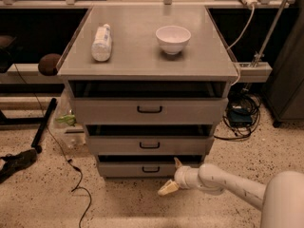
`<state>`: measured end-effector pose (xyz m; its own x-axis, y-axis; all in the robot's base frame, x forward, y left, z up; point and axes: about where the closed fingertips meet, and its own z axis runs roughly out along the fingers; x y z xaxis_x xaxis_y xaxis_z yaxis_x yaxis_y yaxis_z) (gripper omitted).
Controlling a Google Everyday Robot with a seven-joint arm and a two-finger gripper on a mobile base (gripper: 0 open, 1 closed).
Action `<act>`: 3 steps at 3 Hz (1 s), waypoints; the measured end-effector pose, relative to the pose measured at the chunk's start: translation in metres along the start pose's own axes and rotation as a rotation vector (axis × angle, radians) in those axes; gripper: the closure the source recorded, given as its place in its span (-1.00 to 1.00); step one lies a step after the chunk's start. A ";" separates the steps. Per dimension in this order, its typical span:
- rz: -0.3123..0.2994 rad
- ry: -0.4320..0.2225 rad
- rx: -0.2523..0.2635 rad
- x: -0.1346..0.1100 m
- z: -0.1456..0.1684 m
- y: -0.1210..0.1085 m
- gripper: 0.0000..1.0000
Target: Open bottom drawer
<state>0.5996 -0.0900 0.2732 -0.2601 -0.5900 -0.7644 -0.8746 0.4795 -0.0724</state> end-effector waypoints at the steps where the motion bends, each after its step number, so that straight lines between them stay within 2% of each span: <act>1: -0.024 -0.007 0.001 -0.004 0.016 -0.017 -1.00; 3: -0.007 0.059 -0.004 0.007 0.047 -0.047 -1.00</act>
Offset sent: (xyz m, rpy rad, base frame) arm 0.0673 0.0027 -0.0268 -0.0610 0.0017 0.0112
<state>0.6578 -0.0860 0.2406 -0.2771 -0.6307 -0.7249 -0.8780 0.4727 -0.0756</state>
